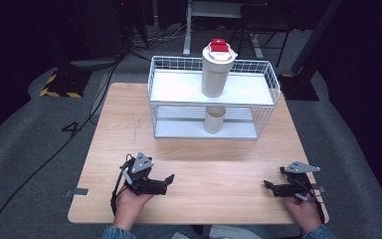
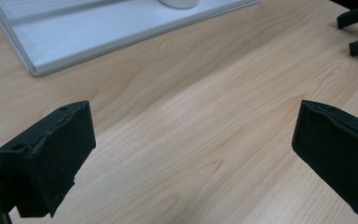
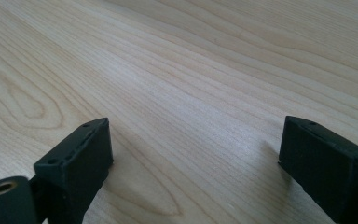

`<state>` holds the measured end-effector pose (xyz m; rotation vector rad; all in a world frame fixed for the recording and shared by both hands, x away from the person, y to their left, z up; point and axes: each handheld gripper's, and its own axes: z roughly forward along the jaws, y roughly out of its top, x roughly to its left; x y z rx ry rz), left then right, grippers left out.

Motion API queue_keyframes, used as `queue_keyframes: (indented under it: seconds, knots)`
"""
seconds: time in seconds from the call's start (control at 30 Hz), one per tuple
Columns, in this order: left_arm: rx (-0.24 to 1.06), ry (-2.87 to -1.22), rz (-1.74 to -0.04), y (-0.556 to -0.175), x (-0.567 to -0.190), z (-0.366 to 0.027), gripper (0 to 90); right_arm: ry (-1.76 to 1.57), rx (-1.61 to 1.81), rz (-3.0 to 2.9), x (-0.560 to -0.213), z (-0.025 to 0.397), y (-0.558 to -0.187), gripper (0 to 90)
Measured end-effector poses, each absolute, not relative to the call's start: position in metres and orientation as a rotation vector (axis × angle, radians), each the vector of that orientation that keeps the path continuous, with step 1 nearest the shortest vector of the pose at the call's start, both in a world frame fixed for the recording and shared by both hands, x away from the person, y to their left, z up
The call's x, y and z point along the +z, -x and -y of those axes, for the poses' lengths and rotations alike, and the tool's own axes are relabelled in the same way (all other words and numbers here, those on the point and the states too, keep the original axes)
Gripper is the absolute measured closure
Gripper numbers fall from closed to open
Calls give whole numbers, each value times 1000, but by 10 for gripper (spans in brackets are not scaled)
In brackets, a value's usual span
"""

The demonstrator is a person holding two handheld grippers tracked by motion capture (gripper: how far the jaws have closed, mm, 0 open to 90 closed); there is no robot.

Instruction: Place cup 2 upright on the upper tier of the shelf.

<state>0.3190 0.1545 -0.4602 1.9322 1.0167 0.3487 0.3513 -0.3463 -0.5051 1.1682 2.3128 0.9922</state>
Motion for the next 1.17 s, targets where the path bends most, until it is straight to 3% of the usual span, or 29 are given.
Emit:
queue_keyframes:
  seconds: [0.87, 0.93, 1.17]
  knots:
    - [345, -2116, -1164, -328, -505, -145, 0, -1168, 992, -2313, -505, 346, -351, 97]
    - [409, -2174, -1145, -328, -505, -144, 2, -1170, 993, -2313, -505, 346, -351, 97]
    - [388, -2187, -1113, -334, -506, -154, 2, -1173, 994, -2311, -505, 346, -351, 97]
